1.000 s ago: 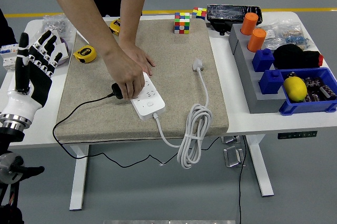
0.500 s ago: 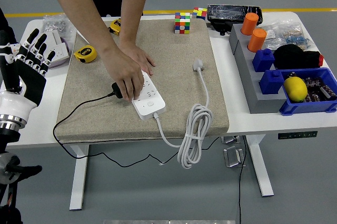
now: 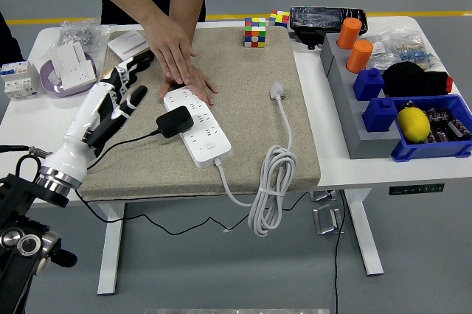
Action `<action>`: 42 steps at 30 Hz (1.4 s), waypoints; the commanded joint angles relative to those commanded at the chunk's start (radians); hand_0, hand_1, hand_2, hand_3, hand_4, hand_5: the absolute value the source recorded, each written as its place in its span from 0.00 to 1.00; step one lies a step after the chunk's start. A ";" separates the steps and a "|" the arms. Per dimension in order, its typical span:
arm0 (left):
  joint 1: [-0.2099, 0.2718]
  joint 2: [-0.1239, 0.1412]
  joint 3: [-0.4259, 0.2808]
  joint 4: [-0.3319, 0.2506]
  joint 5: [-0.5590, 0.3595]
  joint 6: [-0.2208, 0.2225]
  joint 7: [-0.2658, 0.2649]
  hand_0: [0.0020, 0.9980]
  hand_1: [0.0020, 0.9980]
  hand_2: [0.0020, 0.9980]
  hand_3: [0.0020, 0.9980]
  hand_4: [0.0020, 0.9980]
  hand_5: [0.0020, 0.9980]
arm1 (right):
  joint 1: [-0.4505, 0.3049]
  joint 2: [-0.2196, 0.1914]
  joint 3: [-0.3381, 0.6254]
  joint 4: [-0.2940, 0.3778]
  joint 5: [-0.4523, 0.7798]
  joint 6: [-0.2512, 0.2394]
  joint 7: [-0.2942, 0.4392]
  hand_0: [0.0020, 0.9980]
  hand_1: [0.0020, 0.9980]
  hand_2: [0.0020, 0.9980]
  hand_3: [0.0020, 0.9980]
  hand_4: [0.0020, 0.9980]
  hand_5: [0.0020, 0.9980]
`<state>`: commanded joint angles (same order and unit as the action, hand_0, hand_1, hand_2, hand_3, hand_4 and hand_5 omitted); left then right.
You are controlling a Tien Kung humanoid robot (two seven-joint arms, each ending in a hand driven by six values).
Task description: Pick up the plug,place it near the board,insert it into the board,press the button
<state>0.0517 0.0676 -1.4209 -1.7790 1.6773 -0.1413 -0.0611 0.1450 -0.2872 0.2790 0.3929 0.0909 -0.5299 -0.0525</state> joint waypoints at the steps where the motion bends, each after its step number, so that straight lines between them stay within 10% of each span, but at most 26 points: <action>1: -0.007 0.004 0.015 0.000 0.046 -0.017 0.002 0.66 0.70 0.61 1.00 0.81 0.31 | 0.000 0.000 -0.001 0.000 0.000 0.000 0.000 0.82 0.79 0.75 0.76 1.00 1.00; 5: -0.031 0.009 0.052 0.011 0.215 -0.034 0.003 0.66 0.70 0.61 1.00 0.81 0.31 | -0.002 -0.001 -0.006 0.000 0.002 -0.001 0.000 0.82 0.79 0.75 0.76 1.00 1.00; 6: -0.039 0.011 0.061 0.024 0.260 -0.030 0.002 0.33 0.27 0.32 0.97 0.68 0.18 | -0.003 -0.001 -0.007 -0.001 0.003 -0.002 -0.001 0.82 0.79 0.76 0.76 1.00 1.00; 11: -0.077 0.012 0.100 0.092 0.468 -0.022 -0.002 0.33 0.27 0.32 0.97 0.68 0.18 | -0.002 -0.002 -0.011 -0.001 0.005 -0.002 -0.001 0.82 0.79 0.76 0.76 1.00 1.00; 12: -0.088 0.014 0.112 0.115 0.514 -0.018 -0.003 0.23 0.08 0.17 0.90 0.50 0.00 | -0.002 -0.002 -0.011 -0.001 0.004 -0.002 -0.001 0.82 0.79 0.76 0.76 1.00 1.00; 25: -0.197 0.029 0.205 0.340 0.592 -0.071 0.015 0.13 0.01 0.15 0.84 0.55 0.00 | 0.002 -0.003 -0.012 0.000 0.007 -0.002 -0.001 0.82 0.79 0.76 0.76 1.00 1.00; 42: -0.269 0.011 0.240 0.496 0.592 -0.059 0.022 0.12 0.01 0.15 0.89 0.56 0.00 | 0.007 -0.002 -0.009 0.000 0.008 -0.002 0.000 0.82 0.79 0.76 0.74 1.00 1.00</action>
<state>-0.2178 0.0789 -1.1806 -1.2827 2.2689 -0.2006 -0.0389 0.1524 -0.2889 0.2701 0.3930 0.0992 -0.5320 -0.0525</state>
